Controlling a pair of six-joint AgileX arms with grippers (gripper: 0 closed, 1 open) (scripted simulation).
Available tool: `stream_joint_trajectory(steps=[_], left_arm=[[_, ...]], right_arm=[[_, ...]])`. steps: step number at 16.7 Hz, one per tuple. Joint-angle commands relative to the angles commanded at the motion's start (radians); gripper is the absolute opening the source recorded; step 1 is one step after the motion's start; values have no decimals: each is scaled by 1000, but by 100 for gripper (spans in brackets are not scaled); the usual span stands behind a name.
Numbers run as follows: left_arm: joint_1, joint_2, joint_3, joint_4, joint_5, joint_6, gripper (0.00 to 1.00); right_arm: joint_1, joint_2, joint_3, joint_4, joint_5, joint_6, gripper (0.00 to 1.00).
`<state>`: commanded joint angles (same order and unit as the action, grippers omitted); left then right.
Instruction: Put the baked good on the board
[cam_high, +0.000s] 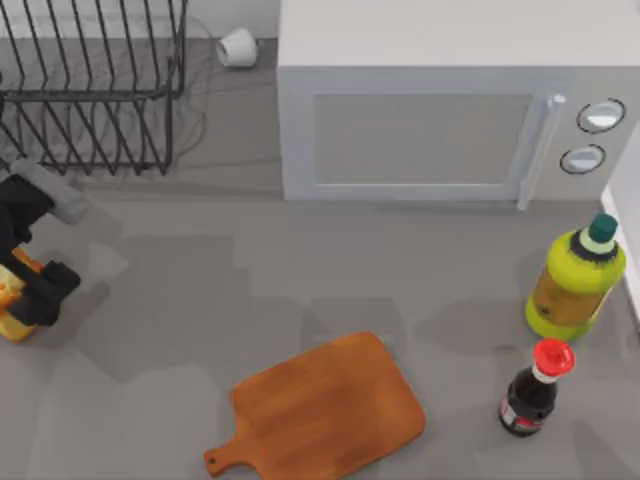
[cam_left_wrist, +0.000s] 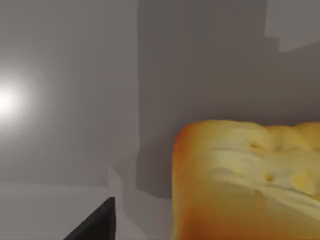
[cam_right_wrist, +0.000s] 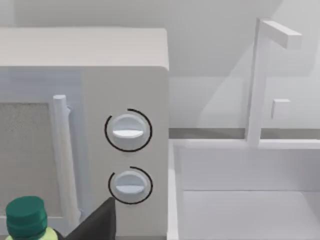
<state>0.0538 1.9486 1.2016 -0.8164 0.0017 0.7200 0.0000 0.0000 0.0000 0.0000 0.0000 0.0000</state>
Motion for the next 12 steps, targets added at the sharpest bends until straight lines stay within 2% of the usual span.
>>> stream_joint_trajectory(steps=[5,12], left_arm=[[1,15,-20,27,0,1,100],[1,15,-20,27,0,1,47]], right_arm=[[0,0,0,0,0,0,100],[0,0,0,0,0,0,100]])
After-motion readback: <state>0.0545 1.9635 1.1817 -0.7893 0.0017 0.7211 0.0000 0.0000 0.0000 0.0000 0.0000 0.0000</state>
